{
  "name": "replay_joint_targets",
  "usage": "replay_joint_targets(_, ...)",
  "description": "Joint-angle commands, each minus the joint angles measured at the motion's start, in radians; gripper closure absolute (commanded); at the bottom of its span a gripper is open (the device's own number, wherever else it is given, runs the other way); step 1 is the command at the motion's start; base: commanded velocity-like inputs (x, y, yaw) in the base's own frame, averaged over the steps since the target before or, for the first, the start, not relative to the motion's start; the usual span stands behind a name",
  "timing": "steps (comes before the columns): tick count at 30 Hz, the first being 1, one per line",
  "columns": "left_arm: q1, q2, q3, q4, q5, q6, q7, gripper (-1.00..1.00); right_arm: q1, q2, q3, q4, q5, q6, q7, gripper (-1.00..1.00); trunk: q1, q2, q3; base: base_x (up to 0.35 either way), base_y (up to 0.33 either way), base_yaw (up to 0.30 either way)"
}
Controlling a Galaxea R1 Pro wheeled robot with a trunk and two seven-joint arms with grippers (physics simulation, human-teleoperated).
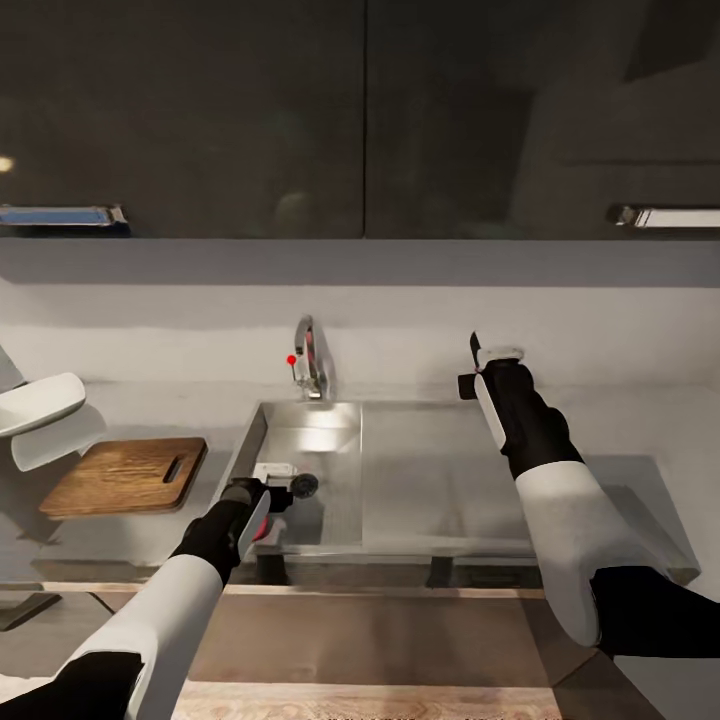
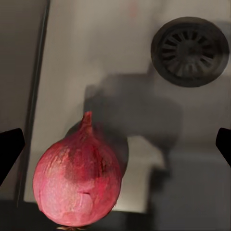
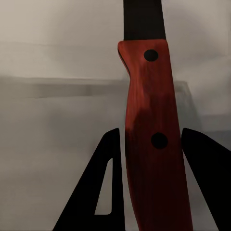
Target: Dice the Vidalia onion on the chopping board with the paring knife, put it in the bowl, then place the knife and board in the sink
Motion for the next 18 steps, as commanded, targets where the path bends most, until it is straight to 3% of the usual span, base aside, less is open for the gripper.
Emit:
replay_joint_targets(1,-0.001,0.0,0.001,0.001,-0.002,0.005,0.002,-1.0,-0.001,0.0,0.001,-0.001,0.008,0.006,0.002,1.0,0.001,-0.002,-0.004,0.007,0.0,0.0)
replay_joint_targets(18,-0.001,0.024,0.002,0.018,-0.002,0.005,0.001,-1.0,-0.001,0.002,0.003,0.0,0.008,0.006,0.003,1.0,0.001,-0.002,-0.031,-0.034,0.0,0.0)
